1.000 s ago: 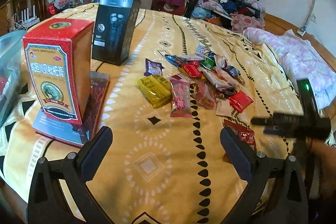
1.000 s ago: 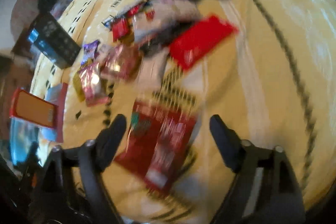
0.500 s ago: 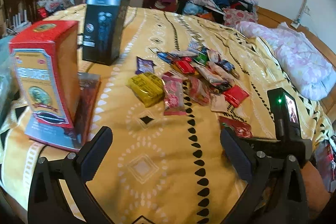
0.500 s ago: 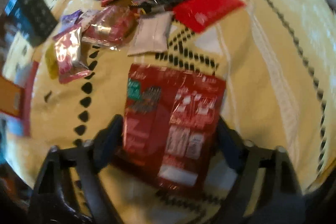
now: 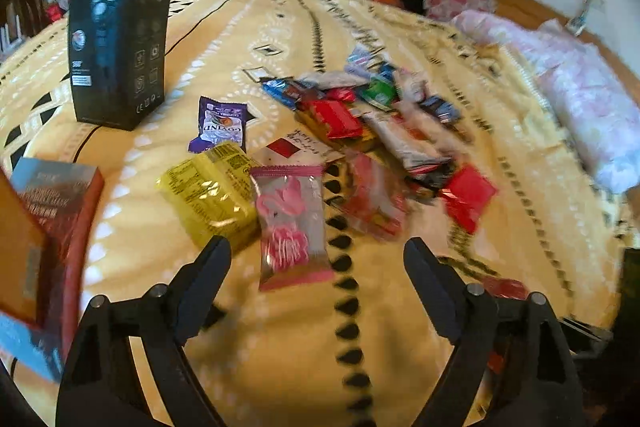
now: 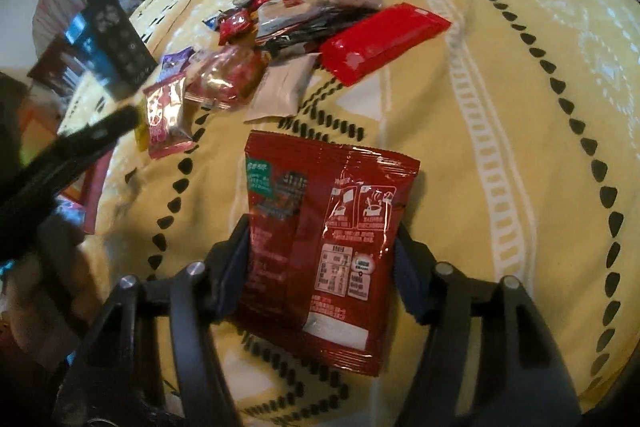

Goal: Organize snacks
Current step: 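Grasp the pink candy packet with the left gripper while right carries red packet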

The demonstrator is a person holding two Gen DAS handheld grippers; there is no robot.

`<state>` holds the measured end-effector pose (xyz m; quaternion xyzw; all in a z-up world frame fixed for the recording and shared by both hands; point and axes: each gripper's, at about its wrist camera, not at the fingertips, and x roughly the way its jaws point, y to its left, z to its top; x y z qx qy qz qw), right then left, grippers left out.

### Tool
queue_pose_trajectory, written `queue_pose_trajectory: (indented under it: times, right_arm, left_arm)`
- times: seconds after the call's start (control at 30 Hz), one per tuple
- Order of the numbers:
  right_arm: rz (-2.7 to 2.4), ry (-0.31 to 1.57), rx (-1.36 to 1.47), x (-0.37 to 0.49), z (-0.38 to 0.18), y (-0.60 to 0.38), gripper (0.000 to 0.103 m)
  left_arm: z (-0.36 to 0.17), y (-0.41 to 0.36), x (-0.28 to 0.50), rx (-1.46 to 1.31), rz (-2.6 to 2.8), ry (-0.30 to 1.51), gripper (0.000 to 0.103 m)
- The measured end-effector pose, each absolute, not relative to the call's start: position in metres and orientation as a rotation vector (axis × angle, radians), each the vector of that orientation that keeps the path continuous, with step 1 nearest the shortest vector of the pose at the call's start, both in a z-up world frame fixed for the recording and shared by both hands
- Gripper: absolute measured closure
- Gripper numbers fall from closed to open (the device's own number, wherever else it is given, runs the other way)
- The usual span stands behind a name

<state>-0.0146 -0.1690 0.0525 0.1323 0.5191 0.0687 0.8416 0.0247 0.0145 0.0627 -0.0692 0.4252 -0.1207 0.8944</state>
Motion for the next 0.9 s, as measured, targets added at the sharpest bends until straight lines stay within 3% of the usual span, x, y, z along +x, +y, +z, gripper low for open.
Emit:
queue_pose_trajectory:
  times: [0.2, 0.27, 0.3, 0.33, 0.37, 0.43, 0.6, 0.9]
  right_arm:
    - [0.184, 1.083, 0.305, -0.012, 0.057, -0.173, 0.038]
    - [0.195, 1.075, 0.303, -0.011, 0.057, -0.173, 0.038]
    - [0.197, 1.071, 0.294, -0.01, 0.057, -0.172, 0.038]
    - [0.197, 1.066, 0.279, -0.009, 0.057, -0.171, 0.038]
    - [0.199, 1.062, 0.272, -0.009, 0.057, -0.17, 0.038]
    - [0.206, 1.059, 0.269, -0.009, 0.057, -0.169, 0.038]
    - [0.2, 1.048, 0.261, -0.012, 0.058, -0.169, 0.038]
    - [0.186, 0.987, 0.206, -0.02, 0.082, -0.167, 0.038]
  left_arm:
    - [0.043, 0.002, 0.045, -0.063, -0.136, 0.899, 0.014]
    - [0.04, -0.001, 0.048, -0.014, -0.116, 0.895, 0.019]
    - [0.04, -0.003, 0.049, 0.023, -0.104, 0.89, 0.025]
    - [0.039, -0.004, 0.049, 0.056, -0.091, 0.89, 0.043]
    - [0.038, -0.005, 0.049, 0.071, -0.09, 0.894, 0.053]
    - [0.04, -0.003, 0.044, 0.072, -0.112, 0.892, 0.057]
    - [0.052, 0.006, 0.032, 0.015, -0.172, 0.89, 0.063]
    - [0.116, 0.022, -0.009, -0.042, -0.216, 0.809, 0.064]
